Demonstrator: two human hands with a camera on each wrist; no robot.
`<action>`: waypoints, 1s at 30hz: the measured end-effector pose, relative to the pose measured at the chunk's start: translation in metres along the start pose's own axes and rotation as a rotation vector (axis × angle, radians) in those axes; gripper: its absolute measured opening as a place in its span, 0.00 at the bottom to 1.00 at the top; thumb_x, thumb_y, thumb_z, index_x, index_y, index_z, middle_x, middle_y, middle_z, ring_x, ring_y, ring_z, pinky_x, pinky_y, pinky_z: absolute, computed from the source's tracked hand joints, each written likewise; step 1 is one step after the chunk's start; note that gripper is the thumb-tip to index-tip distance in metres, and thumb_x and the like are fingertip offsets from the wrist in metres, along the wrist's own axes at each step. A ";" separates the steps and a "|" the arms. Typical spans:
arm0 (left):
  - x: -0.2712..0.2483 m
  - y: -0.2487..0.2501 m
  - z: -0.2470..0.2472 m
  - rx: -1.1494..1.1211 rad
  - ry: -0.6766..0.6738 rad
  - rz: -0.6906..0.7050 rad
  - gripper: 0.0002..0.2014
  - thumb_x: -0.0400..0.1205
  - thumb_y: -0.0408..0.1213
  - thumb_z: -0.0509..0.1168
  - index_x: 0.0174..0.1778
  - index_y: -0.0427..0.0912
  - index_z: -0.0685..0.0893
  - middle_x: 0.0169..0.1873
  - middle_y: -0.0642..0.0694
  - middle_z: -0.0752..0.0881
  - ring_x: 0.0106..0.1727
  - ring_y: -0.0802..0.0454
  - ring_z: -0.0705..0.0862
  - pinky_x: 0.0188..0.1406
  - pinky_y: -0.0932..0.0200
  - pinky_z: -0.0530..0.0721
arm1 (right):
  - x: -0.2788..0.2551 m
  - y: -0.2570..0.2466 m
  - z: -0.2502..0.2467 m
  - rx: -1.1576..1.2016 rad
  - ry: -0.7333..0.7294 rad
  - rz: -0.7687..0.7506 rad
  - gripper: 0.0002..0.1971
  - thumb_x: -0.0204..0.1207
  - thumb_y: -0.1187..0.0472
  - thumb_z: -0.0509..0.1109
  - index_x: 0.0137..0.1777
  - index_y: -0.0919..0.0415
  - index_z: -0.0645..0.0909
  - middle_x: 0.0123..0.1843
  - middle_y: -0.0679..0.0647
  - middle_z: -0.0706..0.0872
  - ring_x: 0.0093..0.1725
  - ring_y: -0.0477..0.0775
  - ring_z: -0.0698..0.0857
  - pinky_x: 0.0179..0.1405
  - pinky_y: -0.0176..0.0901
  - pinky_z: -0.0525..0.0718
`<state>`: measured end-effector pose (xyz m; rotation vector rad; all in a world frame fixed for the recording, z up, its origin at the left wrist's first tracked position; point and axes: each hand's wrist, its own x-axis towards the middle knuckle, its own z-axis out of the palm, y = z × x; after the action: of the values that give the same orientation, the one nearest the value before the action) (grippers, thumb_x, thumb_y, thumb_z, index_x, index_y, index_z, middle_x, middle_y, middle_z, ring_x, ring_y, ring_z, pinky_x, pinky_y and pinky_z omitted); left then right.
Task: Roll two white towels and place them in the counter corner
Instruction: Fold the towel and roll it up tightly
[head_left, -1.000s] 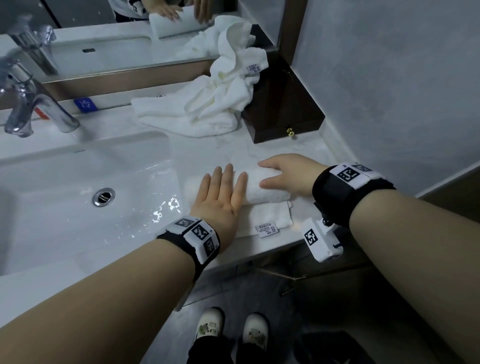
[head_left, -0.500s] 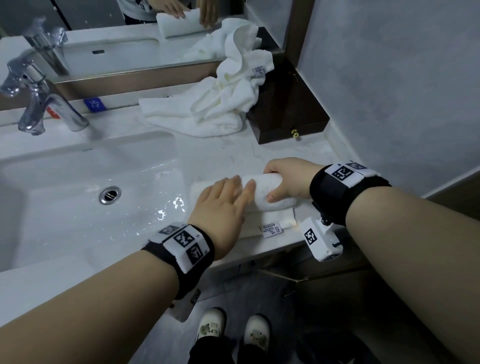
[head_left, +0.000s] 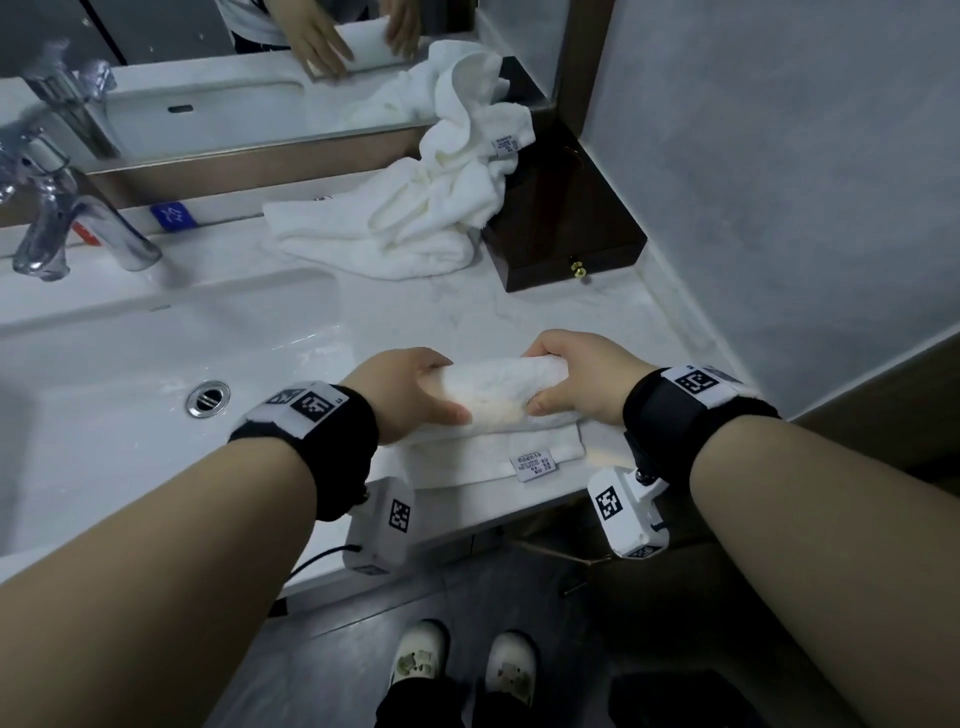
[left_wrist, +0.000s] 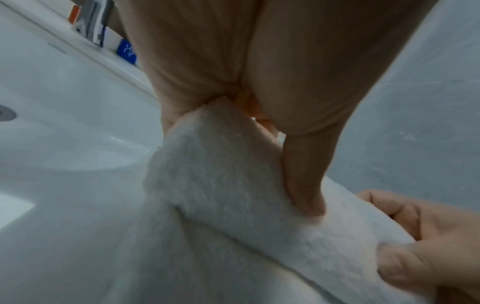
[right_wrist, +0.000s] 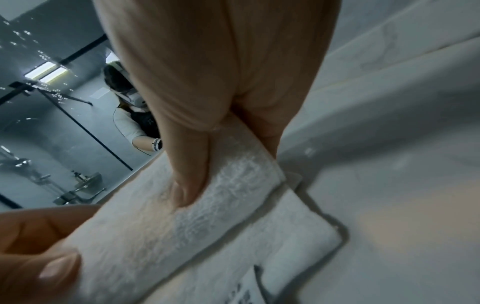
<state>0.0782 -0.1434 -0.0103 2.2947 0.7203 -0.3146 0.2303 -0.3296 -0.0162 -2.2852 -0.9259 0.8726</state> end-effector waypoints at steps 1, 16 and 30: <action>-0.001 -0.001 0.002 -0.022 0.029 -0.008 0.32 0.68 0.52 0.81 0.68 0.55 0.82 0.56 0.57 0.83 0.52 0.55 0.79 0.47 0.62 0.74 | -0.001 0.001 0.001 0.020 0.003 0.004 0.19 0.61 0.55 0.83 0.49 0.43 0.81 0.49 0.46 0.86 0.48 0.48 0.84 0.48 0.47 0.84; -0.030 0.003 0.048 0.301 0.209 0.013 0.29 0.80 0.44 0.70 0.74 0.56 0.64 0.61 0.42 0.71 0.61 0.39 0.67 0.50 0.52 0.74 | -0.009 0.006 0.004 0.044 -0.011 -0.003 0.25 0.61 0.55 0.83 0.53 0.37 0.74 0.53 0.42 0.80 0.49 0.48 0.82 0.45 0.49 0.85; -0.020 0.006 0.061 0.675 0.477 0.223 0.34 0.65 0.27 0.61 0.70 0.45 0.70 0.56 0.38 0.76 0.54 0.37 0.75 0.55 0.41 0.70 | 0.001 -0.021 -0.006 -0.190 -0.217 0.023 0.29 0.66 0.38 0.75 0.66 0.46 0.78 0.56 0.43 0.85 0.56 0.48 0.83 0.58 0.46 0.81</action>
<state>0.0639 -0.1972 -0.0424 3.1201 0.6330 0.1316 0.2267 -0.3172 0.0011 -2.3979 -1.1205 1.1024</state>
